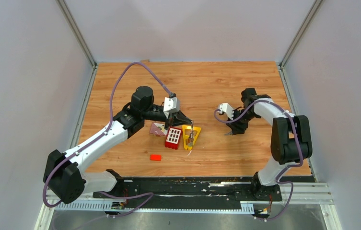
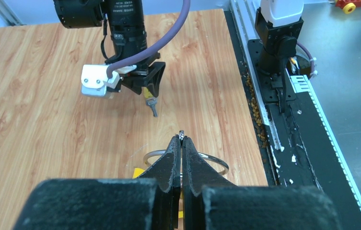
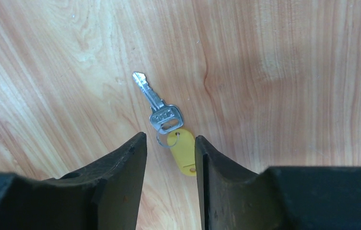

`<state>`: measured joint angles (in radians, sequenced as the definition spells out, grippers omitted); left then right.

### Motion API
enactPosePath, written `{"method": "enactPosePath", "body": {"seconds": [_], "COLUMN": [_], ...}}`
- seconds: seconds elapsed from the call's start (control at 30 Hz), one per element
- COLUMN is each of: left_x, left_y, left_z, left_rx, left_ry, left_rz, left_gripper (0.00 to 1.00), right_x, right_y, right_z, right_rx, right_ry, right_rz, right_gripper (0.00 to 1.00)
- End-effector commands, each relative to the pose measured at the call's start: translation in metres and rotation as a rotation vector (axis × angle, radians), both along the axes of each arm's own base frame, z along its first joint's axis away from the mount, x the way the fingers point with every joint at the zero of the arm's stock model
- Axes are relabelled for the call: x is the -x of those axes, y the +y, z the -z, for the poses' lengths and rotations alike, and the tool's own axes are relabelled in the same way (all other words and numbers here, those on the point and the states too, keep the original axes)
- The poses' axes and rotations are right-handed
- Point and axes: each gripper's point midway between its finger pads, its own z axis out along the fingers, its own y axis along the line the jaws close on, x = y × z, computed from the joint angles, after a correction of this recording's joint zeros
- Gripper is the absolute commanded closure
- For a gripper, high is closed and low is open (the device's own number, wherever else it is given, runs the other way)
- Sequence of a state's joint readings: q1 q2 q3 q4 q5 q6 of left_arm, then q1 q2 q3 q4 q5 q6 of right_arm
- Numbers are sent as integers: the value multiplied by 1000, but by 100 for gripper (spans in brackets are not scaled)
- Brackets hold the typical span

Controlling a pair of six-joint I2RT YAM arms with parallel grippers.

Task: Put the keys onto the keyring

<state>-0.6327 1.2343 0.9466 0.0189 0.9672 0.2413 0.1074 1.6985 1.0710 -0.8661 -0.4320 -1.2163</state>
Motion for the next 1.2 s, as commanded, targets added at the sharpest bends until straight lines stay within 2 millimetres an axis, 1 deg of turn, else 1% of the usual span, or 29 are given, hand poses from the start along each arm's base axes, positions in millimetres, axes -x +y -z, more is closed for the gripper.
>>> {"method": "enactPosePath", "body": {"seconds": [0.0, 0.1, 0.13, 0.23, 0.4, 0.5, 0.67, 0.83, 1.07, 1.17], "left_x": [1, 1, 1, 1, 5, 5, 4, 4, 5, 6], "left_y": [0, 0, 0, 0, 1, 2, 2, 2, 2, 3], "left_z": [-21, -22, -22, -20, -10, -7, -2, -1, 0, -1], "left_rx": [50, 49, 47, 34, -16, -37, -52, -52, -53, -50], "left_ry": [-79, -83, -85, -85, -69, -66, -60, -58, -59, -61], "left_rz": [20, 21, 23, 34, 72, 76, 79, 81, 83, 84], "left_gripper": [100, 100, 100, 100, 100, 100, 100, 100, 100, 100], "right_x": [-1, 3, 5, 1, -2, -4, -7, -3, 4, 3], "right_y": [5, 1, -1, -9, -14, -14, -10, -7, -2, 0], "right_z": [-29, -32, -30, -26, -22, -23, -18, -10, -7, -5], "right_rx": [-44, -25, -12, 44, 113, 127, 136, 157, 174, 179], "right_ry": [-70, -93, -99, -146, -185, -202, -215, -195, -187, -193], "right_rz": [-53, -65, -68, -88, -148, -180, -215, -242, -271, -272], "right_gripper": [57, 56, 56, 56, 58, 58, 59, 59, 59, 59]}}
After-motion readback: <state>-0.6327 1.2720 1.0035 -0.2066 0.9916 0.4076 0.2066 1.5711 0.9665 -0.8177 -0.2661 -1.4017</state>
